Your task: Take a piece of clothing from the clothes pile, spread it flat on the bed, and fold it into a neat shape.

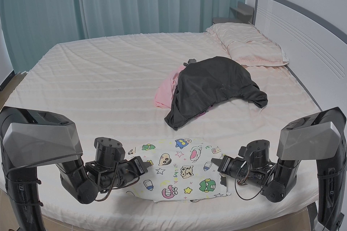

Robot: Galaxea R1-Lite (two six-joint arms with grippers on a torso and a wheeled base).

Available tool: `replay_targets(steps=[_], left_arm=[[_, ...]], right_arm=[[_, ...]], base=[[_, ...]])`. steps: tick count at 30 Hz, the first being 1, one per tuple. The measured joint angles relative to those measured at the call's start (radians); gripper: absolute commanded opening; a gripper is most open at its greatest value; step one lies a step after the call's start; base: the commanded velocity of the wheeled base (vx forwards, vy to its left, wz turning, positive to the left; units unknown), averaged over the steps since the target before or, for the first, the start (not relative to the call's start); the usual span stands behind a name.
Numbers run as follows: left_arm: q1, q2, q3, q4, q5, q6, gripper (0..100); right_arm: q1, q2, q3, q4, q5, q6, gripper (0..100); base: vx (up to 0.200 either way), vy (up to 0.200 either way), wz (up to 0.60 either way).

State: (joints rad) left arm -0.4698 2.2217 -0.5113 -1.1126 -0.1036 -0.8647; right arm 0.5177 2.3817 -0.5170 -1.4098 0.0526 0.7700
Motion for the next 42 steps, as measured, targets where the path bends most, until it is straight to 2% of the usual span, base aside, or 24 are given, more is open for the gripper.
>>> replay_targets(steps=[4, 8, 12, 18, 28, 29, 36, 42], left_arm=[[0.002, 0.002, 0.045, -0.065, 0.017, 0.028, 100], [0.028, 0.007, 0.089, -0.144, 0.057, 0.106, 100], [0.057, 0.003, 0.112, -0.17, 0.078, 0.124, 100], [0.1, -0.026, 0.113, -0.18, 0.093, 0.085, 100], [0.123, -0.035, 0.077, -0.18, 0.119, 0.03, 100], [0.124, -0.033, 0.076, -0.18, 0.119, 0.03, 100], [0.124, -0.025, 0.065, -0.181, 0.12, 0.028, 100], [0.126, -0.02, 0.062, -0.181, 0.121, 0.028, 100]], right_arm=[[-0.003, -0.003, 0.013, -0.002, 0.0, 0.0, 100], [-0.028, -0.03, 0.052, -0.004, 0.007, -0.003, 100], [-0.05, -0.092, 0.11, -0.002, 0.051, -0.007, 100], [-0.045, -0.174, 0.211, 0.043, 0.154, -0.087, 100], [0.022, -0.195, 0.281, 0.061, 0.181, -0.152, 100], [0.031, -0.192, 0.285, 0.062, 0.182, -0.157, 0], [0.051, -0.168, 0.299, 0.062, 0.181, -0.173, 0], [0.031, -0.168, 0.322, 0.064, 0.181, -0.239, 0]], base=[[0.0, 0.0, 0.0], [0.0, 0.0, 0.0], [0.0, 0.0, 0.0], [0.0, 0.0, 0.0], [0.0, 0.0, 0.0], [0.0, 0.0, 0.0], [0.0, 0.0, 0.0], [0.0, 0.0, 0.0]])
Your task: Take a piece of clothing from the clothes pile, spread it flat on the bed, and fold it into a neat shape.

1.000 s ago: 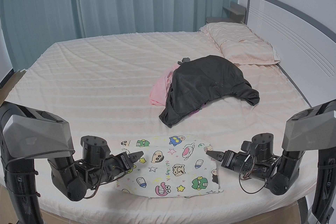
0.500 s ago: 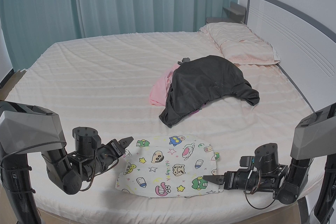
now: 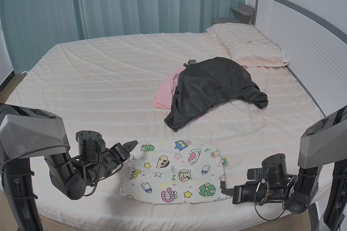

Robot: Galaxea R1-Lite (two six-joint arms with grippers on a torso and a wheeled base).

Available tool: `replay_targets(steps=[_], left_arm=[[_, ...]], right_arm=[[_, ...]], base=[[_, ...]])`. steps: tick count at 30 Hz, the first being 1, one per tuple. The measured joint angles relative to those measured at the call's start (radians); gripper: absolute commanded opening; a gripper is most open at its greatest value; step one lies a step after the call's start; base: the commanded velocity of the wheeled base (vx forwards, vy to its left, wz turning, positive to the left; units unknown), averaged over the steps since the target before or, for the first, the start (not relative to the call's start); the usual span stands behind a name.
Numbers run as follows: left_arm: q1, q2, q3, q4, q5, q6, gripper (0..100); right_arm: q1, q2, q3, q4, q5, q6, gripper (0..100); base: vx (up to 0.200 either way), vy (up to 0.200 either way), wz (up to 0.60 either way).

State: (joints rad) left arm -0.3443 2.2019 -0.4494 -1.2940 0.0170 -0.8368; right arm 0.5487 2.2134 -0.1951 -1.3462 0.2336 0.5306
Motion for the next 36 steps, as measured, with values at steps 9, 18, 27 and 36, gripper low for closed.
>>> replay_targets(steps=[9, 18, 27, 36], left_arm=[[0.0, 0.004, -0.001, 0.0, 0.001, 0.001, 100], [-0.027, -0.013, 0.012, -0.001, 0.007, -0.005, 100], [-0.117, -0.077, 0.005, 0.0, 0.086, -0.146, 100], [-0.233, -0.079, -0.016, 0.0, 0.117, -0.162, 100]], right_arm=[[-0.016, -0.019, 0.036, 0.06, 0.001, -0.075, 0], [-0.025, -0.056, 0.025, 0.119, -0.005, -0.102, 100], [-0.042, -0.062, 0.005, 0.107, -0.019, -0.1, 100], [-0.046, -0.056, -0.006, 0.106, -0.025, -0.1, 100]], base=[[0.0, 0.0, 0.0], [0.0, 0.0, 0.0], [0.0, 0.0, 0.0], [0.0, 0.0, 0.0]])
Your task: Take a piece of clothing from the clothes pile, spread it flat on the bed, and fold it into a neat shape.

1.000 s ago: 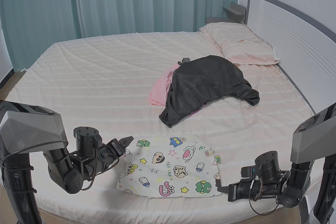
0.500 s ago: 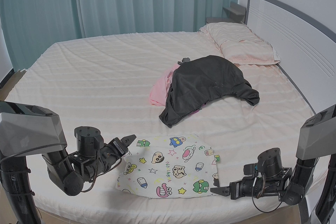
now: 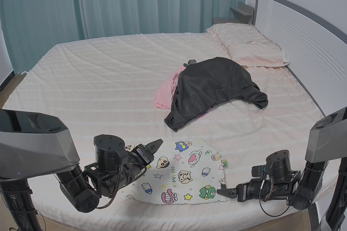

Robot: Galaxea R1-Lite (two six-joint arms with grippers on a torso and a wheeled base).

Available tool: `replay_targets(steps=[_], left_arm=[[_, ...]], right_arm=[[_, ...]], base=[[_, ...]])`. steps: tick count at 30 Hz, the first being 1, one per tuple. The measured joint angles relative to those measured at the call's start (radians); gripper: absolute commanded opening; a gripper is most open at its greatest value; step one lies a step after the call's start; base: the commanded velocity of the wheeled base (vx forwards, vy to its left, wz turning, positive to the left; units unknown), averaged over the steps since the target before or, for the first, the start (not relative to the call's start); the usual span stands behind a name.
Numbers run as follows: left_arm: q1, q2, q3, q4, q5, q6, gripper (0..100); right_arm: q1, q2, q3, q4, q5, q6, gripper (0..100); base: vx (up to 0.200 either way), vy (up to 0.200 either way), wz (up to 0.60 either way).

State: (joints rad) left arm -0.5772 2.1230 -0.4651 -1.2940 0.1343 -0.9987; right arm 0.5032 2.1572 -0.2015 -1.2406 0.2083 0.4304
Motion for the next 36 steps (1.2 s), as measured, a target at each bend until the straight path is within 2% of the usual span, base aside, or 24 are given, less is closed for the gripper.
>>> replay_targets(steps=[9, 19, 25, 36], left_arm=[[-0.027, 0.099, 0.016, 0.009, 0.061, 0.023, 100], [-0.034, 0.161, 0.002, 0.055, 0.074, 0.038, 100], [-0.046, 0.15, 0.003, 0.053, 0.116, 0.037, 100], [-0.031, 0.05, 0.01, 0.051, 0.119, 0.03, 100]], right_arm=[[-0.003, 0.001, -0.001, 0.001, -0.003, 0.0, 100], [-0.005, 0.002, -0.01, 0.011, -0.014, 0.0, 100], [-0.011, -0.006, -0.036, 0.011, -0.051, 0.0, 100], [-0.048, -0.032, -0.204, 0.047, -0.062, 0.009, 100]], base=[[0.0, 0.0, 0.0], [0.0, 0.0, 0.0], [0.0, 0.0, 0.0], [0.0, 0.0, 0.0]])
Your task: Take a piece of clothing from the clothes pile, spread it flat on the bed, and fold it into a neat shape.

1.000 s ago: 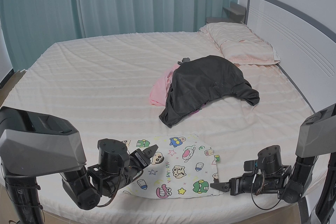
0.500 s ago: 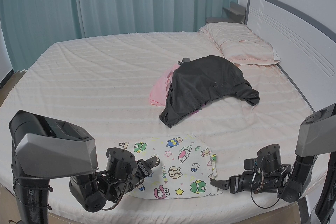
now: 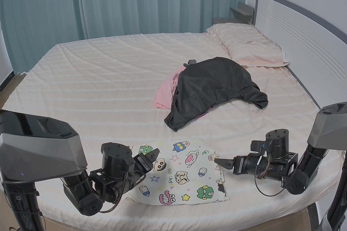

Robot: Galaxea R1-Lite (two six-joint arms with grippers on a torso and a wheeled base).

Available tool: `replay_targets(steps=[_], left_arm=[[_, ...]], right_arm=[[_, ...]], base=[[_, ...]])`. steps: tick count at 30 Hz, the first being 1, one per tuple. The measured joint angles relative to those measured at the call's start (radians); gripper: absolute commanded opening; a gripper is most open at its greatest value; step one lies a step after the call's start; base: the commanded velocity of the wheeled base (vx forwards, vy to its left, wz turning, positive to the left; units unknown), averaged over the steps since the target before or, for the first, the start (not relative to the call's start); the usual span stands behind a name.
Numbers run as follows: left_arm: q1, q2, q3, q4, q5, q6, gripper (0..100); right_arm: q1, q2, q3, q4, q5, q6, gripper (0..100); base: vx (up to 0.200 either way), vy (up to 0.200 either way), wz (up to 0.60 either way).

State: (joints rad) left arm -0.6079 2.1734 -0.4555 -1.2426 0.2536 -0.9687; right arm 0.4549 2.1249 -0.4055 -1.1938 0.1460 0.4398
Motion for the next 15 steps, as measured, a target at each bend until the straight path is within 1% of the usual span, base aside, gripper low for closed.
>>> replay_targets(steps=[4, 9, 15], left_arm=[[0.009, -0.009, -0.001, 0.0, -0.002, -0.001, 100], [0.011, 0.001, -0.006, -0.001, -0.003, -0.006, 100], [0.009, 0.023, -0.01, -0.002, -0.003, -0.011, 100]], right_arm=[[-0.007, 0.012, -0.126, 0.099, 0.0, 0.016, 100], [-0.004, 0.045, -0.304, 0.256, -0.004, 0.097, 100], [0.002, 0.13, -0.467, 0.384, -0.008, 0.148, 100]], base=[[0.0, 0.0, 0.0], [0.0, 0.0, 0.0], [0.0, 0.0, 0.0]])
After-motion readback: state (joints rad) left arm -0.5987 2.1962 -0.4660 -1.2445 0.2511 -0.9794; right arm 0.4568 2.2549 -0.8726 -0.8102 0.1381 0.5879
